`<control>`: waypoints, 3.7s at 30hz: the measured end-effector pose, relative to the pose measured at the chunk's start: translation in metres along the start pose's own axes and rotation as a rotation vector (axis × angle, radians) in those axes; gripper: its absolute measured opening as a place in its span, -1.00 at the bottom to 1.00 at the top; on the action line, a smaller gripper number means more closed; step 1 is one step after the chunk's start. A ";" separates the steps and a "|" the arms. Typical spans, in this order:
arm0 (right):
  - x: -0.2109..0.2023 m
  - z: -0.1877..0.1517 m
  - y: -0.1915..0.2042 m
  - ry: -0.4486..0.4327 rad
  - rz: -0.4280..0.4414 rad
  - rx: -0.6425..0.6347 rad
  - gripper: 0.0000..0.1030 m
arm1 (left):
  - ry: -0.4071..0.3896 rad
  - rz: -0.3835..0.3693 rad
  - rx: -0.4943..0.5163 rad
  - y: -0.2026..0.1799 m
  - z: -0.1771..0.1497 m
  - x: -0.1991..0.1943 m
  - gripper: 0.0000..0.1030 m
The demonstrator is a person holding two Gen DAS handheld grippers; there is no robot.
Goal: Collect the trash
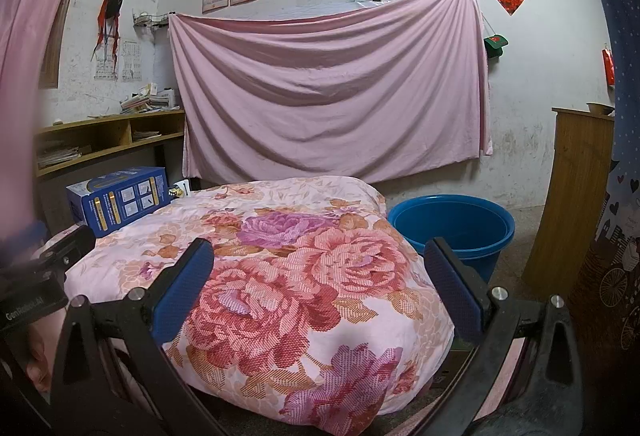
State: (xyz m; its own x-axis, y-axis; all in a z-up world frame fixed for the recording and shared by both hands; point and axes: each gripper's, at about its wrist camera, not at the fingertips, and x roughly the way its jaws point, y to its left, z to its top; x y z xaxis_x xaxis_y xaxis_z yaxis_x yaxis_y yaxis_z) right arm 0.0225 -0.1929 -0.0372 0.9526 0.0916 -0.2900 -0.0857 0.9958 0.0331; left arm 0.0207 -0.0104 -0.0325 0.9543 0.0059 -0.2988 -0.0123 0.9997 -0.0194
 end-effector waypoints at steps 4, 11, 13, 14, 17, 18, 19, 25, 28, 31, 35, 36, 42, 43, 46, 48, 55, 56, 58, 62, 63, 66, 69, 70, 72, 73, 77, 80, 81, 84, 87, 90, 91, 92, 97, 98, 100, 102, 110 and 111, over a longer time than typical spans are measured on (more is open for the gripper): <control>0.000 0.000 0.000 0.001 0.000 0.001 1.00 | 0.000 0.000 0.000 0.000 0.000 0.000 0.96; 0.000 0.000 0.000 0.001 0.000 0.000 1.00 | -0.001 0.000 0.001 0.000 0.000 0.000 0.96; 0.000 0.000 0.000 0.000 0.000 0.001 1.00 | -0.002 0.001 0.002 -0.001 0.000 0.000 0.96; 0.000 0.000 0.000 0.000 0.000 0.001 1.00 | -0.002 0.001 0.003 -0.001 0.000 0.000 0.96; 0.000 0.000 0.000 0.000 0.000 0.001 1.00 | -0.003 0.001 0.005 -0.002 0.000 0.000 0.96; 0.000 0.000 0.000 0.000 0.000 0.001 1.00 | -0.003 0.001 0.006 -0.002 0.000 0.001 0.96; 0.000 0.000 0.000 0.001 0.000 0.000 1.00 | -0.003 0.001 0.006 -0.002 0.000 0.000 0.96; 0.000 0.000 0.001 0.001 0.000 0.001 1.00 | -0.003 0.001 0.006 -0.002 -0.001 0.000 0.96; 0.000 0.000 0.000 0.001 0.001 0.002 1.00 | -0.003 0.000 0.006 -0.002 0.000 0.000 0.96; 0.000 0.000 0.001 0.001 0.000 0.002 1.00 | -0.004 0.001 0.007 -0.003 0.000 0.000 0.96; 0.000 0.000 0.000 0.002 0.001 0.002 1.00 | -0.005 0.001 0.007 -0.003 -0.001 0.000 0.96; 0.000 0.000 0.000 0.001 0.001 0.002 1.00 | -0.005 0.001 0.007 -0.003 -0.001 0.000 0.96; 0.000 0.000 0.000 0.001 0.001 0.002 1.00 | -0.004 0.001 0.006 -0.003 -0.001 0.000 0.96; 0.000 0.000 0.001 0.002 0.001 0.002 1.00 | -0.003 0.001 0.006 -0.003 -0.001 0.000 0.96; -0.001 0.000 0.001 0.001 0.001 0.004 1.00 | -0.003 0.001 0.006 -0.003 -0.001 0.000 0.96; -0.001 0.000 0.001 0.002 0.000 0.003 1.00 | -0.001 0.004 0.005 -0.003 -0.001 0.000 0.96; -0.001 0.000 0.001 0.001 0.001 0.003 1.00 | -0.002 0.002 0.009 -0.003 -0.001 0.001 0.96; 0.000 0.000 0.001 0.002 0.000 0.003 1.00 | -0.002 0.002 0.009 -0.002 -0.001 0.001 0.96; -0.001 0.000 0.001 0.002 0.001 0.004 1.00 | -0.003 0.001 0.012 -0.002 -0.001 0.001 0.96; -0.001 0.000 0.001 0.002 0.000 0.004 1.00 | -0.003 0.000 0.011 -0.002 -0.001 0.001 0.96; -0.001 0.000 0.001 0.002 0.000 0.004 1.00 | -0.003 0.000 0.012 -0.002 -0.001 0.001 0.96; -0.001 0.001 0.001 0.002 0.000 0.004 1.00 | -0.003 0.000 0.012 -0.001 -0.001 0.001 0.96; -0.001 0.001 0.002 0.003 0.000 0.005 1.00 | -0.003 -0.001 0.014 -0.002 -0.001 0.002 0.96; -0.001 0.001 0.002 0.003 0.000 0.005 1.00 | -0.003 0.000 0.013 -0.002 -0.001 0.001 0.96; -0.001 0.001 0.002 0.002 -0.001 0.005 1.00 | -0.003 0.000 0.012 -0.002 -0.001 0.001 0.96; -0.001 0.001 0.001 0.002 0.000 0.005 1.00 | -0.003 0.000 0.012 -0.002 -0.001 0.001 0.96; -0.001 0.001 0.002 0.002 0.000 0.005 1.00 | -0.003 0.000 0.011 -0.002 -0.001 0.002 0.96; -0.001 0.001 0.002 0.002 0.000 0.005 1.00 | -0.003 0.000 0.013 -0.001 -0.001 0.002 0.96; -0.001 0.001 0.002 0.003 0.000 0.006 1.00 | -0.003 -0.001 0.013 -0.001 -0.001 0.002 0.96; -0.001 0.001 0.002 0.002 -0.001 0.006 1.00 | -0.003 -0.001 0.014 -0.001 -0.001 0.001 0.96; -0.001 0.001 0.002 0.002 0.000 0.006 1.00 | -0.003 -0.001 0.015 0.000 -0.001 0.002 0.96; -0.001 0.001 0.002 0.002 -0.001 0.005 1.00 | -0.004 -0.001 0.014 0.000 -0.001 0.002 0.96; -0.001 0.001 0.002 0.002 0.000 0.005 1.00 | -0.003 -0.002 0.014 0.000 -0.001 0.002 0.96; -0.001 0.001 0.002 0.002 0.000 0.005 1.00 | -0.003 -0.002 0.014 0.000 -0.001 0.003 0.96; -0.001 0.001 0.003 0.002 0.000 0.006 1.00 | -0.003 -0.002 0.015 0.000 -0.001 0.002 0.96; -0.001 0.001 0.002 0.002 0.000 0.005 1.00 | -0.003 -0.002 0.014 0.000 -0.001 0.003 0.96; -0.001 0.001 0.002 0.002 0.000 0.005 1.00 | -0.003 -0.002 0.014 0.000 -0.001 0.003 0.96; -0.001 0.001 0.002 0.002 0.000 0.005 1.00 | -0.002 0.002 0.013 0.000 -0.001 0.003 0.96; -0.001 0.001 0.003 0.004 0.000 0.004 1.00 | 0.000 0.029 0.010 0.005 -0.002 0.005 0.96; -0.001 0.000 0.004 0.004 0.000 0.004 1.00 | 0.000 0.028 0.010 0.006 -0.002 0.005 0.96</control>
State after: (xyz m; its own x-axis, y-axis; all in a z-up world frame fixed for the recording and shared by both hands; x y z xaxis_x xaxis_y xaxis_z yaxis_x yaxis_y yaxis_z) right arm 0.0215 -0.1889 -0.0366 0.9514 0.0921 -0.2940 -0.0849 0.9957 0.0371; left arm 0.0253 -0.0044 -0.0360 0.9535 0.0340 -0.2995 -0.0361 0.9993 -0.0015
